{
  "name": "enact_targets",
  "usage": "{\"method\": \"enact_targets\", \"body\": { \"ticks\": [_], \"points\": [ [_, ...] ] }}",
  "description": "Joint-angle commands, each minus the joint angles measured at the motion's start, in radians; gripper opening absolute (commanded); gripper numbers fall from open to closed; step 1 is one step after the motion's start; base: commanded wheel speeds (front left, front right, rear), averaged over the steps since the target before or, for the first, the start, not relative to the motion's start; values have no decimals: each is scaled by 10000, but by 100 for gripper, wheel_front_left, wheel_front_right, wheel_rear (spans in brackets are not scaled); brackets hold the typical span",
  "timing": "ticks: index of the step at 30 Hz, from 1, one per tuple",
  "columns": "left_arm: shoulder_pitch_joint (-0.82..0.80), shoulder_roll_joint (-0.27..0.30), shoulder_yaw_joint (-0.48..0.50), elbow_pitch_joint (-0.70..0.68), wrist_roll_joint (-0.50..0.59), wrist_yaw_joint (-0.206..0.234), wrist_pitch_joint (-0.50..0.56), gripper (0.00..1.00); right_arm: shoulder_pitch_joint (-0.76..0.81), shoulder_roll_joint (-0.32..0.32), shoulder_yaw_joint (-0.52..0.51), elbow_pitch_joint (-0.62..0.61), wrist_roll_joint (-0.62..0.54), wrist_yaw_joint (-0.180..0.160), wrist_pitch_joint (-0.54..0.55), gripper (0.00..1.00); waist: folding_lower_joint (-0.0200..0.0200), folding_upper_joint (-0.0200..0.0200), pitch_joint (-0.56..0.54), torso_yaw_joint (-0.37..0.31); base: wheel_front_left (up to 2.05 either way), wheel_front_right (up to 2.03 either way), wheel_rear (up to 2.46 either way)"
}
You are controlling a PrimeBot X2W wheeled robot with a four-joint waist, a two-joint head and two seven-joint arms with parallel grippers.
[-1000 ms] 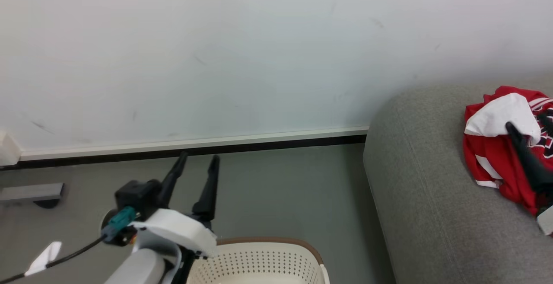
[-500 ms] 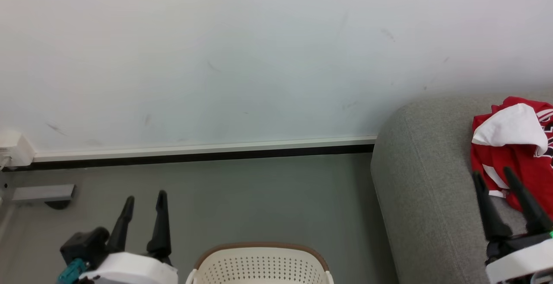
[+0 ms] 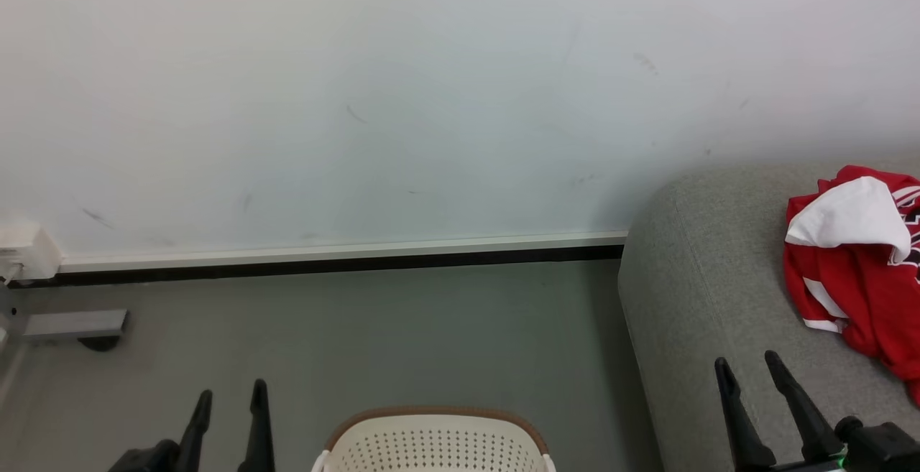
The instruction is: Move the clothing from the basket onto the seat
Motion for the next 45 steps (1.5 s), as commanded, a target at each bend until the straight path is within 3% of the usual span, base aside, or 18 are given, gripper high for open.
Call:
{"method": "enact_targets", "body": {
  "ticks": [1,15,36,37,41,45],
  "points": [
    [154,-66,107,128,263,-95,-3,100,156,-1,-60,51,-251,4,-29,100,0,0,-23,22,0,0,0],
    [193,-701,1048,458,1497,-811,-3,100,121,254,125,418,-739,4,-29,100,0,0,-204,-26,0,0,0],
    [71,-835,1443,766,1494,-1194,-3,100,-38,274,361,519,-527,4,-30,100,0,0,-291,-144,0,0,0],
    [82,-857,1425,752,1529,-1202,1,0,56,309,370,482,-563,0,-2,0,0,0,-291,-146,0,0,0],
    [163,-924,1418,1080,1426,-1202,66,0,238,421,423,715,-466,0,47,0,0,0,-289,-148,0,0,0],
    [0,-918,1538,1125,661,-1242,368,0,193,470,236,680,234,0,242,0,0,0,-266,-139,0,0,0]
  ]
}}
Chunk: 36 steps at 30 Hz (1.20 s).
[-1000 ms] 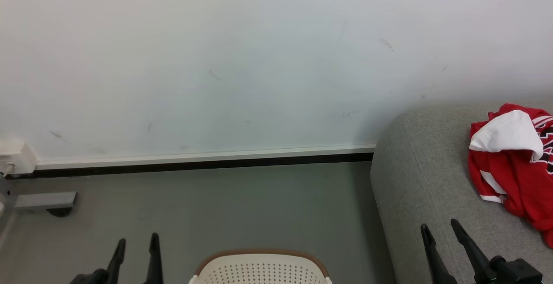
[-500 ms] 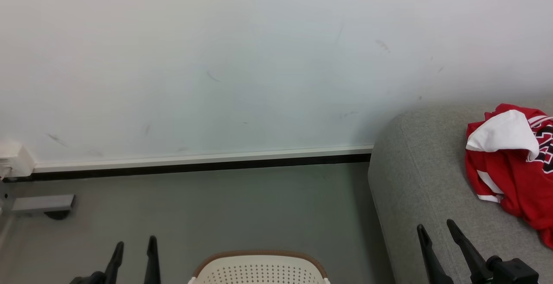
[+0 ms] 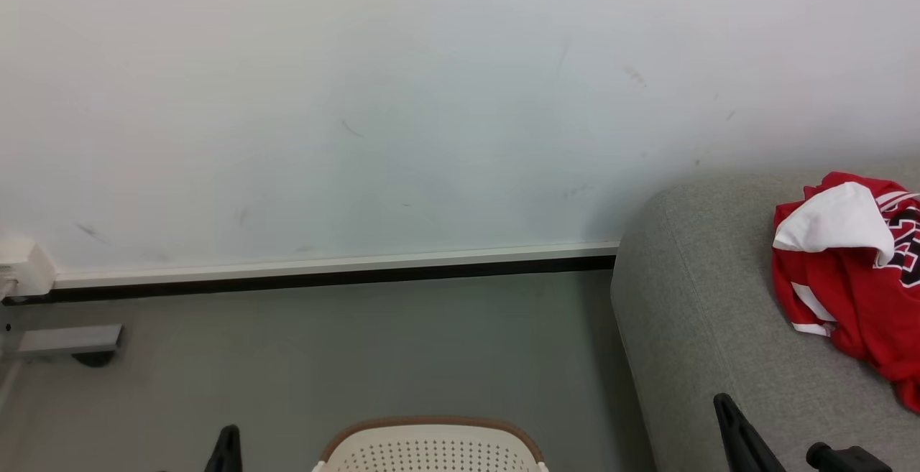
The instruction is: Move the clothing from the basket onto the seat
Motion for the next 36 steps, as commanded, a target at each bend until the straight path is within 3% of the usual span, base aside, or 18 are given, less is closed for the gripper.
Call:
{"method": "enact_targets", "body": {
  "ticks": [1,20,36],
  "points": [
    [-277,38,86,-140,-565,-46,144,0,-182,16,-200,-159,519,0,121,0,0,0,12,8,0,0,0],
    [-497,61,74,-469,-3831,-207,908,0,-424,212,-983,-260,3324,1,937,0,0,0,121,48,0,0,0],
    [-698,78,137,-615,-5915,-320,1468,0,-563,365,-1511,-328,5129,1,1482,0,0,0,206,79,0,0,0]
  ]
}}
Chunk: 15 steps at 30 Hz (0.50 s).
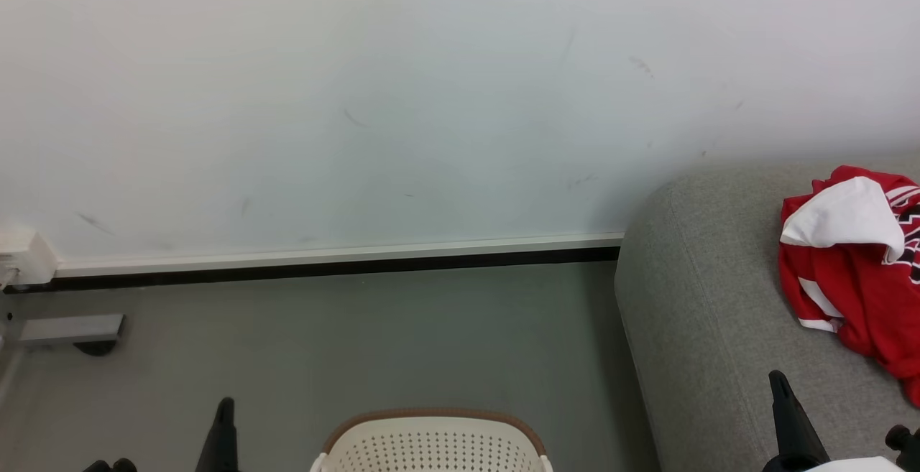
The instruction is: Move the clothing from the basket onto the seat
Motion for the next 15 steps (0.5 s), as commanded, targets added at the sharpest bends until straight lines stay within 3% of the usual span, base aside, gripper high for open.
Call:
{"method": "enact_targets", "body": {
  "ticks": [1,15],
  "points": [
    [-256,74,39,-173,-293,-67,60,0,-276,24,-112,-153,289,1,52,0,0,0,6,3,0,0,0],
    [-418,87,95,-272,-1957,-153,512,0,-379,136,-548,-203,1712,2,498,0,0,0,86,32,0,0,0]
  ]
}}
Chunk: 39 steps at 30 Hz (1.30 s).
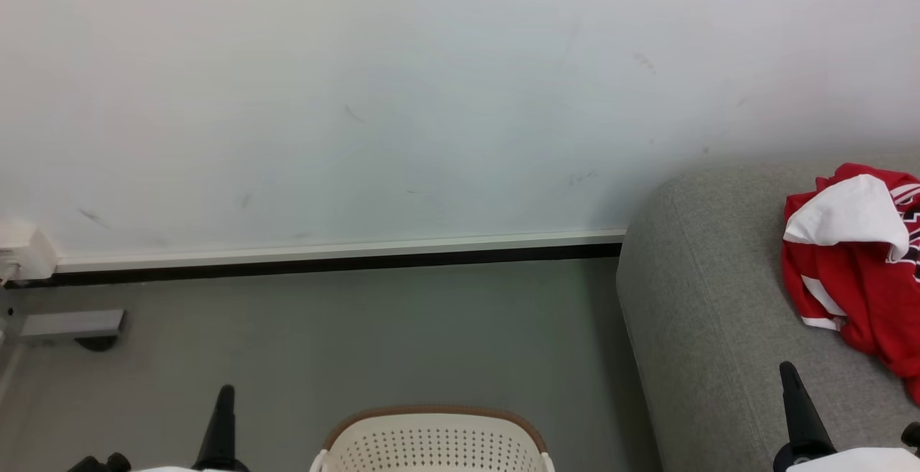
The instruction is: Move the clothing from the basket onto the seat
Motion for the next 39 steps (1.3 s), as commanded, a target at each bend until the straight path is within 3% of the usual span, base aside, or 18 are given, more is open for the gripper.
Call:
{"method": "enact_targets", "body": {
  "ticks": [1,39],
  "points": [
    [-234,76,47,-120,-272,-66,68,0,-217,-29,-125,-126,243,2,67,0,0,-1,7,3,0,0,0],
    [-567,106,157,-334,-3810,-255,1031,0,-463,254,-1076,-228,3261,3,1044,0,0,-1,225,83,0,0,0]
  ]
}}
